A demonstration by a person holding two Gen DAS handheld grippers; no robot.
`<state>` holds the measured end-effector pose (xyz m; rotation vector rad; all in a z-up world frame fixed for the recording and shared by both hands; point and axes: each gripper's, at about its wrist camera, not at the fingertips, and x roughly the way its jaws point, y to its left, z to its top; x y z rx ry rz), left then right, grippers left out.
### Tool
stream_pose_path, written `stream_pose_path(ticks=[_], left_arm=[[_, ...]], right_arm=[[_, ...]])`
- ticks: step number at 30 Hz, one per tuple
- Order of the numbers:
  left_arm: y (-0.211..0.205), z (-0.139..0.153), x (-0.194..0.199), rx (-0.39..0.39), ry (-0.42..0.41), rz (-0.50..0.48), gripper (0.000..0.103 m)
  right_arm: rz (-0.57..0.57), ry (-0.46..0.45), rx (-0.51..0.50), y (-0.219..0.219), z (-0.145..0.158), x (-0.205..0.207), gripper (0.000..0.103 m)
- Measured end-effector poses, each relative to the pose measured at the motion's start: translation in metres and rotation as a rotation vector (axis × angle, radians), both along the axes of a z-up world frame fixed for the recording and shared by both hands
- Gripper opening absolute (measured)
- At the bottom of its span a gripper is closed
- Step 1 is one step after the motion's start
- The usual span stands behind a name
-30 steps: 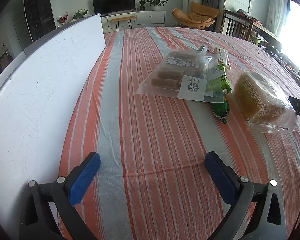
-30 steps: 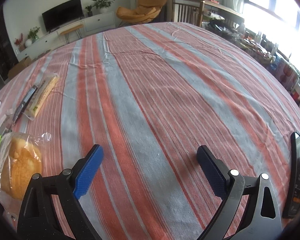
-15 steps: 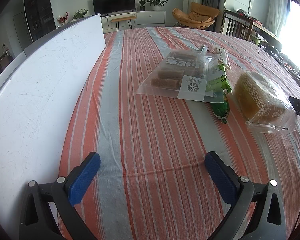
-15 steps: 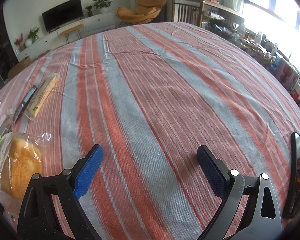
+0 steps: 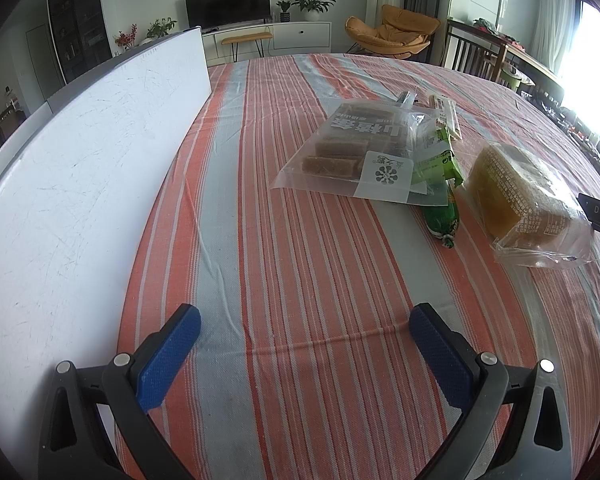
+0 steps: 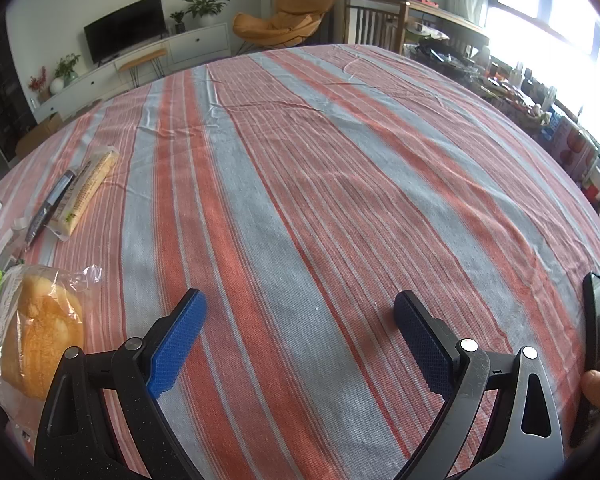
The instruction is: Organize snacks
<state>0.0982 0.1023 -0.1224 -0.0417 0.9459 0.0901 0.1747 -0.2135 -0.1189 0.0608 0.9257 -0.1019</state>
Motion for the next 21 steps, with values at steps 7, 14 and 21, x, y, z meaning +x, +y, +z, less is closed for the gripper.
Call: stream_pose_path(ticks=[7,14,21], left_arm=[[0.0008,0.0012,-0.0009,0.0,0.0,0.0,0.103],[0.0004,0.0009,-0.0008,0.0,0.0,0.0,0.103],[0.0002,0.0008,-0.0006,0.0,0.0,0.001,0.103]], right_arm=[[0.0,0.0,0.0,0.0,0.0,0.0,0.097],[0.0,0.0,0.0,-0.0001,-0.0002,-0.0001,0.097],[0.0,0.0,0.0,-0.0001,0.0001,0.0003,0.097]])
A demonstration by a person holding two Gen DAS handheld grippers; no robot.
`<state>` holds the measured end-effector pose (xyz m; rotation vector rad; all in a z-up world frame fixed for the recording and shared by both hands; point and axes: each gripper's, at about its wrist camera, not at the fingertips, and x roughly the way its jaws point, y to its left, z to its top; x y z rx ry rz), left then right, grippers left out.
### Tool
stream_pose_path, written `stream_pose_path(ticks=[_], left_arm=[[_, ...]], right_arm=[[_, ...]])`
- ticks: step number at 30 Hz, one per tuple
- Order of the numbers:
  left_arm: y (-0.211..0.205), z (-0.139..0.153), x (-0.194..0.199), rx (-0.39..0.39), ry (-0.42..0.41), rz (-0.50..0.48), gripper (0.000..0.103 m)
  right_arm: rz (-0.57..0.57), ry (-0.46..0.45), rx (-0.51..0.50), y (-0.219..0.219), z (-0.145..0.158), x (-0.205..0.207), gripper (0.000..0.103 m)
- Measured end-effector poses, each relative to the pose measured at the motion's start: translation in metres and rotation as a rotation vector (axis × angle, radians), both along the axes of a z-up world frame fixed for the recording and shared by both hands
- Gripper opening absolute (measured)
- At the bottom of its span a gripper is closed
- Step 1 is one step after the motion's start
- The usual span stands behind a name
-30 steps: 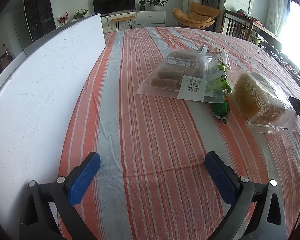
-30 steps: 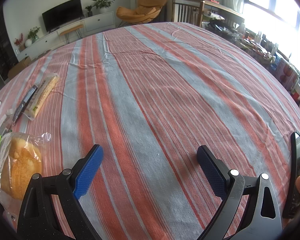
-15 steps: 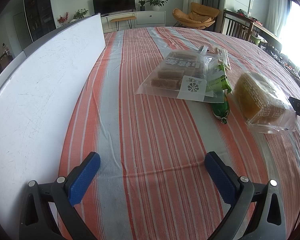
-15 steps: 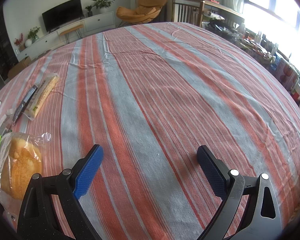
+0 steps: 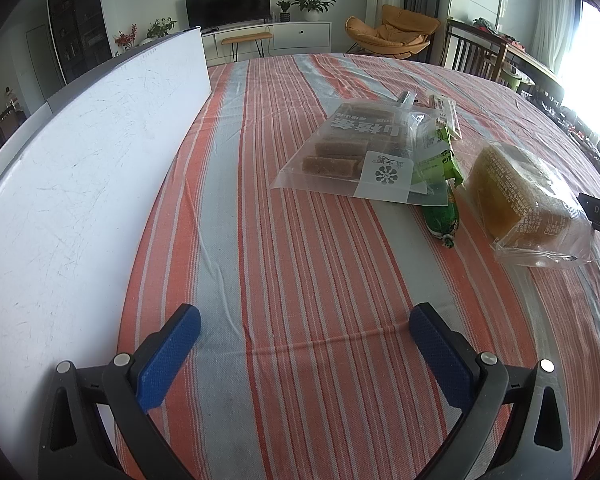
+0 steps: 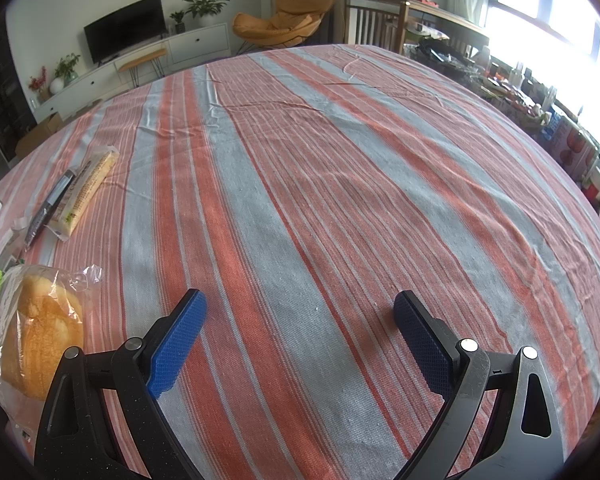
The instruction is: Organize snacks
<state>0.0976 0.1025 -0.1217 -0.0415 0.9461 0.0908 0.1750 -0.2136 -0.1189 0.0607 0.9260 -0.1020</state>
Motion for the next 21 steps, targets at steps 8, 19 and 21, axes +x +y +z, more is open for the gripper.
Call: stream_pose_path(ticks=[8,19,21], left_arm=[[-0.0004,-0.0006,0.0006,0.0,0.0,0.0,0.103],[-0.0002,-0.0004,0.0005,0.001,0.0,0.0,0.103],[-0.0005,-0.0011,0.0011,0.0,0.0,0.0,0.103]], right_arm=[[0.0,0.0,0.0,-0.0001,-0.001,-0.0014,0.097],[0.0,0.0,0.0,0.0002,0.0007,0.001,0.097],[0.0,0.0,0.0,0.0002,0.0006,0.0009,0.097]])
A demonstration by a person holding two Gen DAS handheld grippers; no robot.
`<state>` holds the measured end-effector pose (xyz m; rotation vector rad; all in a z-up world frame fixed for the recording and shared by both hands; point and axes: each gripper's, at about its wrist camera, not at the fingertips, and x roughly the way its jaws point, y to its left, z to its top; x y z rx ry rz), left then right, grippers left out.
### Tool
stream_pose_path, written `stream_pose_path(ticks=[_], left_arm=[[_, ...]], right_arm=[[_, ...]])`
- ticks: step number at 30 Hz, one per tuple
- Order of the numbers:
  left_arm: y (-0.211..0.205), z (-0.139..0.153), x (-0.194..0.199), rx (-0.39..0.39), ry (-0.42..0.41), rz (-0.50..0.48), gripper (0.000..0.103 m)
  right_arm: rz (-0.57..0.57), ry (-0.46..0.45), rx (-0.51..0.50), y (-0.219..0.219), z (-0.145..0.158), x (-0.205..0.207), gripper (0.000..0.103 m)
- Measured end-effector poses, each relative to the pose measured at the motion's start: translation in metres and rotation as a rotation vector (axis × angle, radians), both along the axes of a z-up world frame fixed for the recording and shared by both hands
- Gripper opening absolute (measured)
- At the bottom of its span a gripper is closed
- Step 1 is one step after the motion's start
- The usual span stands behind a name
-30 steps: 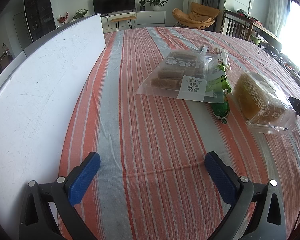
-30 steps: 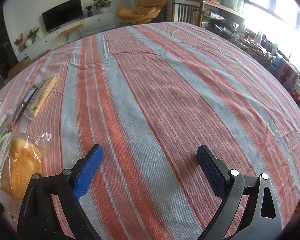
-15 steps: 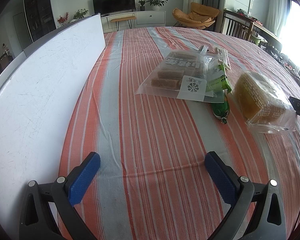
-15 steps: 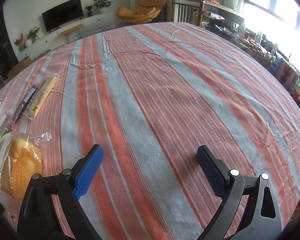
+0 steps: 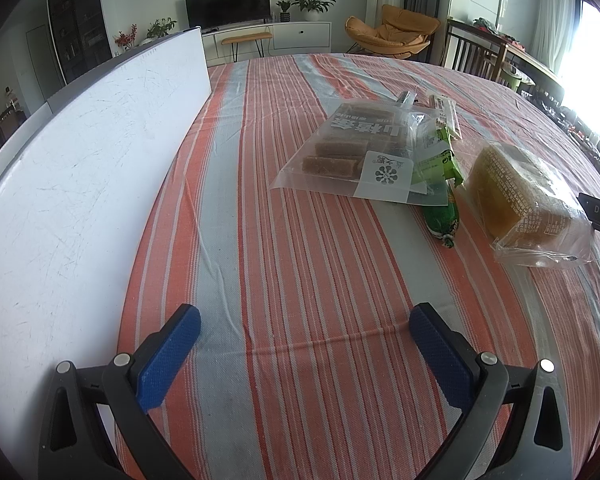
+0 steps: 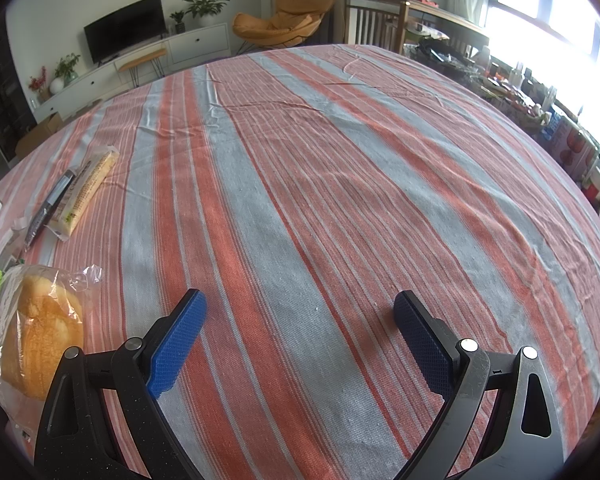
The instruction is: Organize snacks
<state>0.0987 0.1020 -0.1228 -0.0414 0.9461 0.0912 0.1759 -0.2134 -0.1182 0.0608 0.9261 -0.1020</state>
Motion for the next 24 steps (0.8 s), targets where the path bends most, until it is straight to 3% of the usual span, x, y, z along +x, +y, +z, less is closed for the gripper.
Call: stream_pose_path(ticks=[24], left_arm=[[0.0003,0.0004,-0.0004,0.0,0.0,0.0,0.103]], right_arm=[[0.015,0.019,0.007,-0.0015,0.0026,0.0022,0.096]])
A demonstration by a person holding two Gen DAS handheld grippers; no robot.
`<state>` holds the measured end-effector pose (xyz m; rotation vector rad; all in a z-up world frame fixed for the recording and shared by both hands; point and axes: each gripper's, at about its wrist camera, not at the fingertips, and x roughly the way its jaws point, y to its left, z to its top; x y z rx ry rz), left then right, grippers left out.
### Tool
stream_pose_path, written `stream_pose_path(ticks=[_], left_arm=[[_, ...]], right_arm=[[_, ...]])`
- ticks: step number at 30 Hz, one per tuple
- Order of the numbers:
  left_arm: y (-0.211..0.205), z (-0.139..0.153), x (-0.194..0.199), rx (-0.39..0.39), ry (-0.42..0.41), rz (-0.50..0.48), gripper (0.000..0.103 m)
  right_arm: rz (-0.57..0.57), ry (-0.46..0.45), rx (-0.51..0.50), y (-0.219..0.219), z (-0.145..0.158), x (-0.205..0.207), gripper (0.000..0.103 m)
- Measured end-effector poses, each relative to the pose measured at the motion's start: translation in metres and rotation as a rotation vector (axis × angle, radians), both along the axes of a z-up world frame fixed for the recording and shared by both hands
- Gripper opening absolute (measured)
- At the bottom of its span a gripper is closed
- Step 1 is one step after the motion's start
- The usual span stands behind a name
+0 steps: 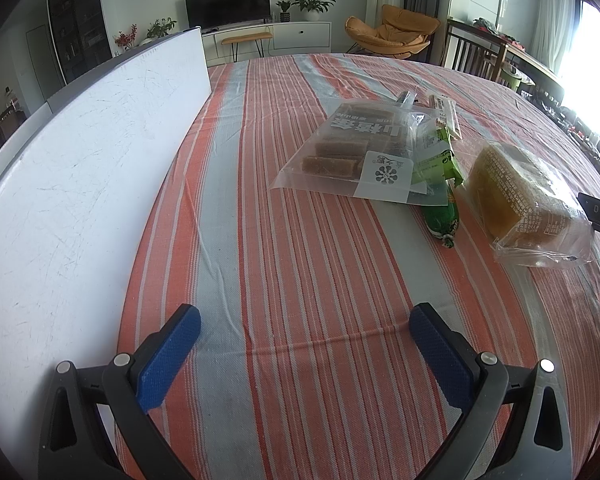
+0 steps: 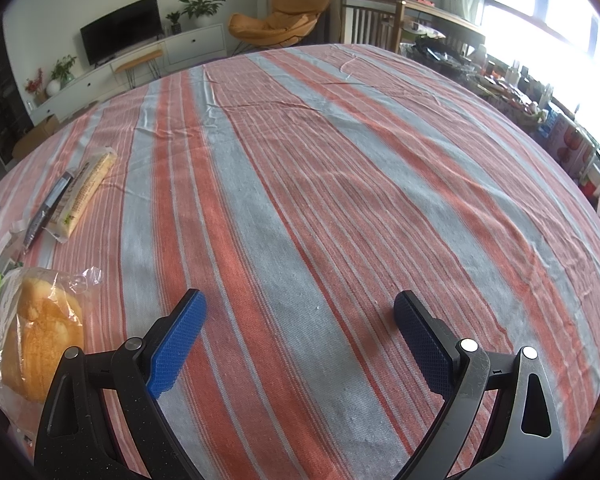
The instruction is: Organize snacks
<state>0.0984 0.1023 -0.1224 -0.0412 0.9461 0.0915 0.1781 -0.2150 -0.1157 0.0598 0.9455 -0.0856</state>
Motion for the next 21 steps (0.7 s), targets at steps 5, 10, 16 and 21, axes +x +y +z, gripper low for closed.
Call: stream_pose_path(ticks=[5,10,16,21], left_arm=[[0.0,-0.001,0.0,0.0,0.0,0.0,0.103],[0.0,0.0,0.0,0.0,0.0,0.0,0.103],[0.0,0.002,-0.001,-0.004,-0.001,0.0,0.103],[0.0,0.006,-0.007,-0.009,0.027,-0.041,0.103]], right_arm=[[-0.085,-0.122,0.109,-0.019,0.017,-0.056,0.095],[-0.031,-0.203,0.148,-0.009,0.031,-0.098,0.095],[0.006,-0.154,0.08,0.006,0.022,-0.087,0.095],[-0.003,-0.111,0.117,-0.001,0.015,-0.083,0.095]])
